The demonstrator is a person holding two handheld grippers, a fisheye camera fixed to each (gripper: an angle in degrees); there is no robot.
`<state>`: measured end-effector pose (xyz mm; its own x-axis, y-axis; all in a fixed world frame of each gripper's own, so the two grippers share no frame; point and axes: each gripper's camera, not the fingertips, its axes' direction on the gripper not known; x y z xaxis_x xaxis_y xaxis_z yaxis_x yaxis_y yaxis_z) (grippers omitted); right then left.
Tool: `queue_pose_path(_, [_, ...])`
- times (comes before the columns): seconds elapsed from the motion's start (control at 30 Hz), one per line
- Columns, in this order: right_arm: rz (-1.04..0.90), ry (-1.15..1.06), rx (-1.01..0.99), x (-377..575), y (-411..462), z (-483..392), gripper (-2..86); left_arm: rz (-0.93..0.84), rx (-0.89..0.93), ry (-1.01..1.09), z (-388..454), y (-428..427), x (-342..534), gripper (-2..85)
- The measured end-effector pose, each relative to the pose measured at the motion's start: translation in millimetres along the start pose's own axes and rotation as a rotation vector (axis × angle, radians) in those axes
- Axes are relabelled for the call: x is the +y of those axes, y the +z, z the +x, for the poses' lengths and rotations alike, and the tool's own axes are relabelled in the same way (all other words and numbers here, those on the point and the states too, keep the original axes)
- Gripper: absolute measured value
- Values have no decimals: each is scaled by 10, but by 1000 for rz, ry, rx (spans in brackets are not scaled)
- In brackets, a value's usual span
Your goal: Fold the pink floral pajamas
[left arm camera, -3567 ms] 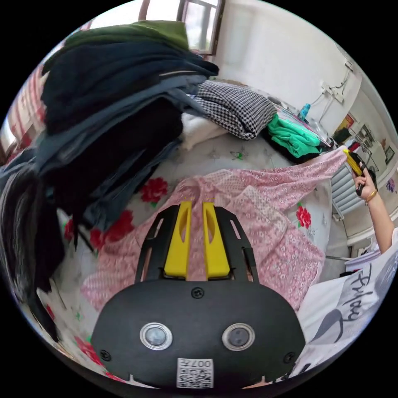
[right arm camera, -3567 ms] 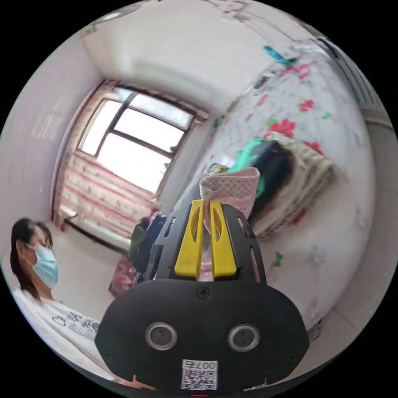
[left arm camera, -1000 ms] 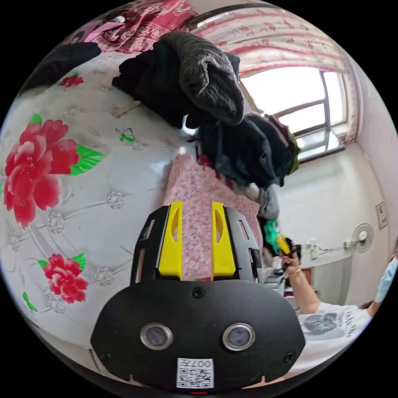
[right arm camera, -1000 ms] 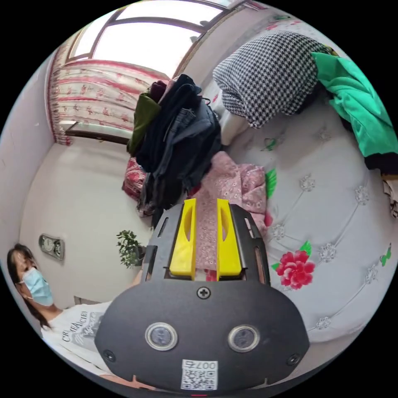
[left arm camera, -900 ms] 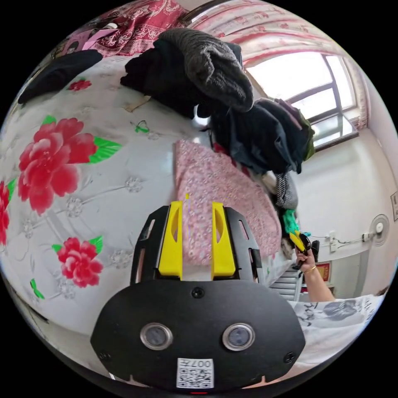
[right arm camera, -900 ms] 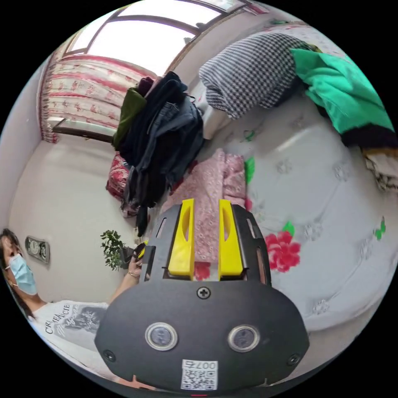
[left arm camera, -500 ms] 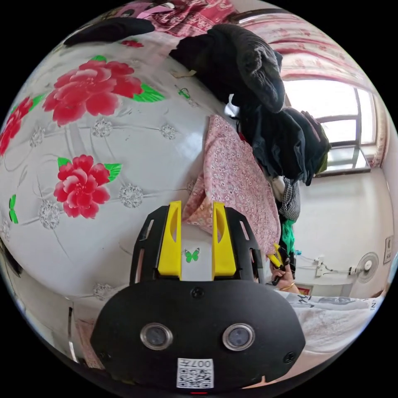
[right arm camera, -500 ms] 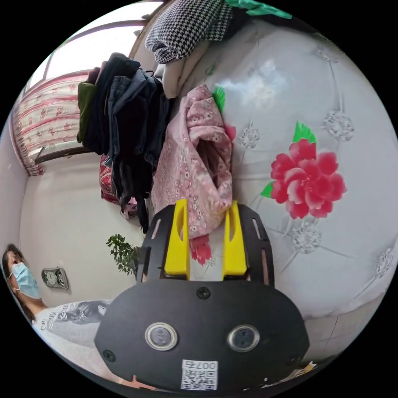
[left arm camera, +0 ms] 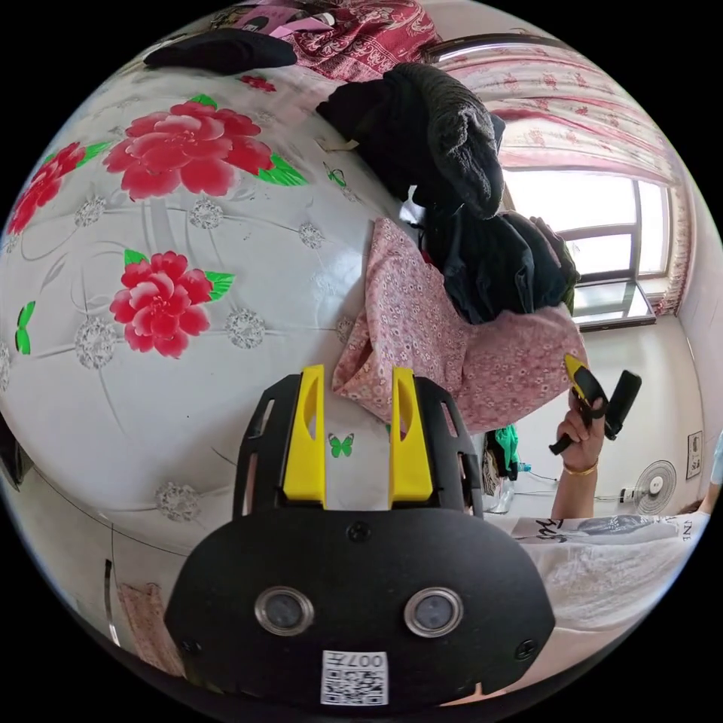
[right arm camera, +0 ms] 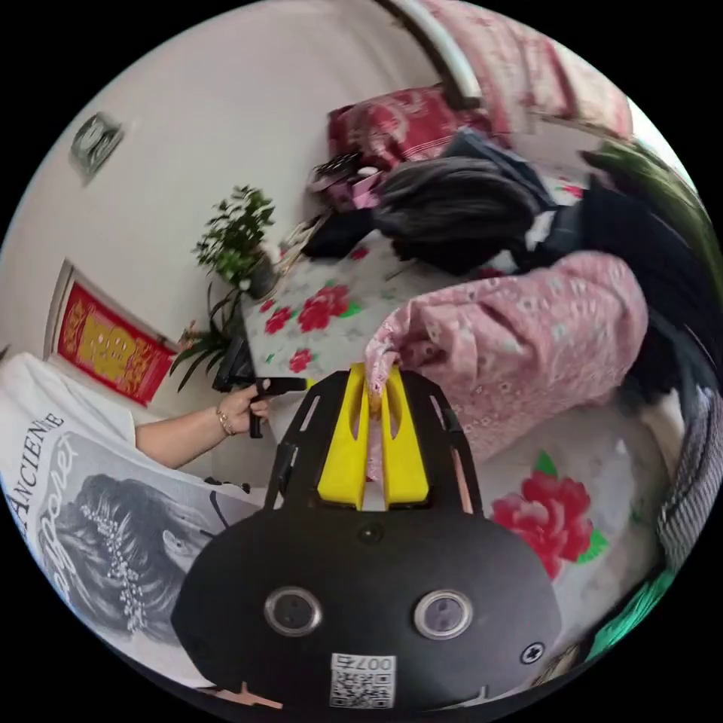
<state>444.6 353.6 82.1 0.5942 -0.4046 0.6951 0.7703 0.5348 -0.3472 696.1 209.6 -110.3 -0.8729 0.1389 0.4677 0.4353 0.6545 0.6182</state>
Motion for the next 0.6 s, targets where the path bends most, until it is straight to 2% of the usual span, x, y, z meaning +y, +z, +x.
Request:
queue_pose_path(0.1, [-149,-54,-109,-209,922,-253,17,3,41,-21,-43,11,100,137])
queue_pose_path(0.23, [-184,59,-127,-164,1358,-83,21,4,104,-23,-34,54,186,152])
queue_pose_path(0.37, [-79,314,-22,56,1215,611,19,-9,161,-5,42,201,184,159])
queue_pose_path(0.47, [-88,483,31,155,1314,1058,14,-41,165,10,177,418,111,150])
queue_pose_path(0.6, [-250,447,107,-72,1938,1051,1,-84,188,-15,321,675,-37,103])
